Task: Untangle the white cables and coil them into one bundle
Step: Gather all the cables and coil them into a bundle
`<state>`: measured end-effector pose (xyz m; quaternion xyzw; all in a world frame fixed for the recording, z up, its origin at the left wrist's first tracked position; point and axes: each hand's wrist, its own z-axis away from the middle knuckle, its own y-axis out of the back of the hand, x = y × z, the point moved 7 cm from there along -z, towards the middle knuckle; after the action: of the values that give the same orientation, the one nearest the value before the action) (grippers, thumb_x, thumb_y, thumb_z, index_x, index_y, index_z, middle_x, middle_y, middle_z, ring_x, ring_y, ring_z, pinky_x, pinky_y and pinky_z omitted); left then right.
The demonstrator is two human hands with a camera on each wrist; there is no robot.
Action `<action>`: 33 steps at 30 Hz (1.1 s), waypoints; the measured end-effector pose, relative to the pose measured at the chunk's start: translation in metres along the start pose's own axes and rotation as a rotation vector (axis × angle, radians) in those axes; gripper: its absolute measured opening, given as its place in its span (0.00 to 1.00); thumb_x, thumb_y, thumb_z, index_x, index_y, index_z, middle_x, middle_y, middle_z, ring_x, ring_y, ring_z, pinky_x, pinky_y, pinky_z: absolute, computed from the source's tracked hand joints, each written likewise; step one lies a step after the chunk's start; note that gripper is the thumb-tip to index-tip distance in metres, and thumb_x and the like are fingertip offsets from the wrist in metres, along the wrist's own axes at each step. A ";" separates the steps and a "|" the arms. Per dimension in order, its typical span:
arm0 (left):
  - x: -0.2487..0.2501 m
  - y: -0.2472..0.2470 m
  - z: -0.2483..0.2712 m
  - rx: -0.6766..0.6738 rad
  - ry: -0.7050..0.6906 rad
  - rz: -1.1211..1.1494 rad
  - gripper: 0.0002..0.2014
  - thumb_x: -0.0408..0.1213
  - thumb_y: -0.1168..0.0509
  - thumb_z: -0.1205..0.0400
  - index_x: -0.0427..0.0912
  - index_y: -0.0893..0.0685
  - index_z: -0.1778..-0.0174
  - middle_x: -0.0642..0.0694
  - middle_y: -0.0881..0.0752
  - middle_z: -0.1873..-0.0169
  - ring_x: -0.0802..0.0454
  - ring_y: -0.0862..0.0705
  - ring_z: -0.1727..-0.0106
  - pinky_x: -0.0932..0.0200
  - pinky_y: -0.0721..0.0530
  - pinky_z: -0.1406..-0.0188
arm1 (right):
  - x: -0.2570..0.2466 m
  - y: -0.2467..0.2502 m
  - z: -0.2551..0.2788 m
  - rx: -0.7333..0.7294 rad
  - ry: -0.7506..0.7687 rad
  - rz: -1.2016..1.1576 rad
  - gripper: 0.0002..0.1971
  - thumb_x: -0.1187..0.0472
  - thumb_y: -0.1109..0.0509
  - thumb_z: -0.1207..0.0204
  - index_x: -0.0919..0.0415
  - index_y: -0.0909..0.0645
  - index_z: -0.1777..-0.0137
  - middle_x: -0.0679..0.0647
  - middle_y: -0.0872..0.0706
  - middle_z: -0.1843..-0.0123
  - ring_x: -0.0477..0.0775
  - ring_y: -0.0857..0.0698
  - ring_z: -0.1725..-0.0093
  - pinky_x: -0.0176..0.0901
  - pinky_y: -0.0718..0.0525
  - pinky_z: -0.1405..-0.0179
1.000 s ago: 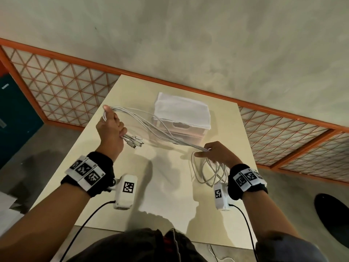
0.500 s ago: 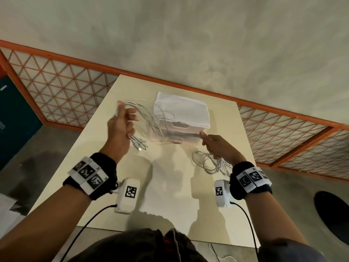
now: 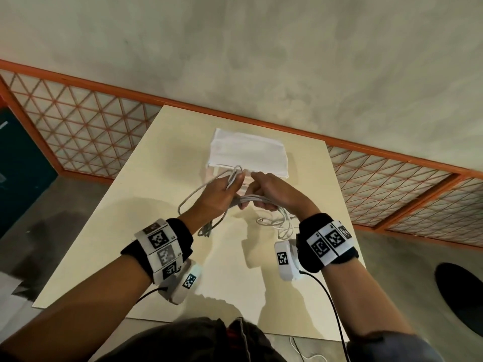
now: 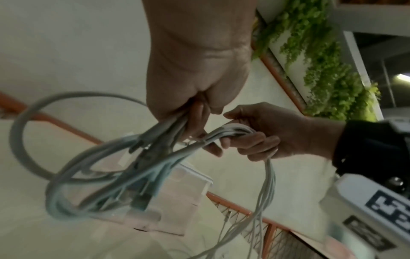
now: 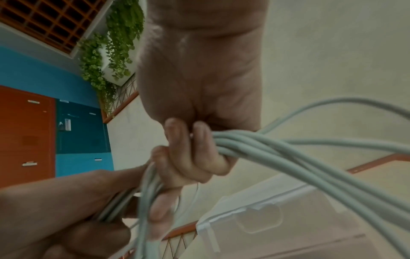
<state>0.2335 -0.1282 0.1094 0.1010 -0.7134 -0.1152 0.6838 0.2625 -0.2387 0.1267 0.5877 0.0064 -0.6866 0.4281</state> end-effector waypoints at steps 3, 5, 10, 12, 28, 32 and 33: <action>0.002 0.006 -0.004 0.049 -0.004 -0.093 0.26 0.51 0.49 0.12 0.40 0.17 0.67 0.49 0.19 0.82 0.63 0.23 0.82 0.60 0.23 0.67 | -0.001 0.002 0.004 0.016 0.031 0.046 0.39 0.37 0.52 0.17 0.69 0.15 0.68 0.53 0.24 0.83 0.52 0.30 0.83 0.40 0.27 0.75; 0.007 0.019 -0.010 0.128 -0.013 -0.103 0.28 0.56 0.47 0.14 0.39 0.17 0.68 0.50 0.21 0.85 0.59 0.21 0.81 0.53 0.20 0.62 | 0.001 0.005 0.008 -0.005 0.059 0.115 0.34 0.34 0.43 0.21 0.65 0.18 0.70 0.51 0.25 0.85 0.50 0.29 0.82 0.35 0.25 0.70; 0.026 0.048 -0.016 0.338 -0.037 -0.001 0.27 0.60 0.45 0.17 0.38 0.15 0.56 0.51 0.19 0.82 0.57 0.18 0.78 0.56 0.17 0.65 | 0.016 0.018 0.008 -0.124 0.070 0.128 0.27 0.46 0.22 0.34 0.72 0.25 0.67 0.58 0.25 0.79 0.48 0.29 0.78 0.33 0.30 0.70; 0.032 0.061 -0.016 0.424 -0.044 0.041 0.24 0.57 0.44 0.16 0.40 0.17 0.62 0.52 0.21 0.85 0.64 0.22 0.83 0.61 0.20 0.70 | 0.022 0.027 0.008 -0.107 0.069 0.116 0.22 0.48 0.21 0.33 0.67 0.23 0.71 0.60 0.23 0.76 0.52 0.24 0.72 0.39 0.26 0.62; 0.039 0.096 -0.014 0.664 -0.034 0.144 0.15 0.54 0.44 0.15 0.53 0.14 0.50 0.58 0.23 0.87 0.64 0.27 0.83 0.55 0.25 0.65 | 0.093 0.012 -0.008 -0.148 -0.046 0.250 0.09 0.60 0.22 0.29 0.53 0.21 0.63 0.48 0.18 0.63 0.45 0.21 0.62 0.36 0.26 0.56; 0.044 0.105 -0.013 0.719 -0.039 0.211 0.14 0.51 0.44 0.14 0.52 0.14 0.50 0.52 0.26 0.81 0.64 0.29 0.84 0.59 0.28 0.69 | 0.121 0.018 -0.003 -0.096 -0.221 0.384 0.16 0.41 0.23 0.32 0.52 0.20 0.66 0.47 0.17 0.67 0.46 0.20 0.63 0.38 0.27 0.61; 0.045 0.107 -0.013 0.732 -0.039 0.224 0.14 0.50 0.44 0.14 0.52 0.15 0.51 0.50 0.27 0.80 0.64 0.29 0.84 0.60 0.28 0.71 | 0.127 0.019 0.001 -0.088 -0.253 0.396 0.18 0.40 0.23 0.33 0.54 0.19 0.64 0.48 0.17 0.66 0.48 0.19 0.61 0.39 0.26 0.60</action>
<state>0.2454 -0.0398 0.1855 0.2577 -0.7267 0.2210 0.5972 0.2806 -0.3250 0.0328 0.4677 -0.1325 -0.6564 0.5770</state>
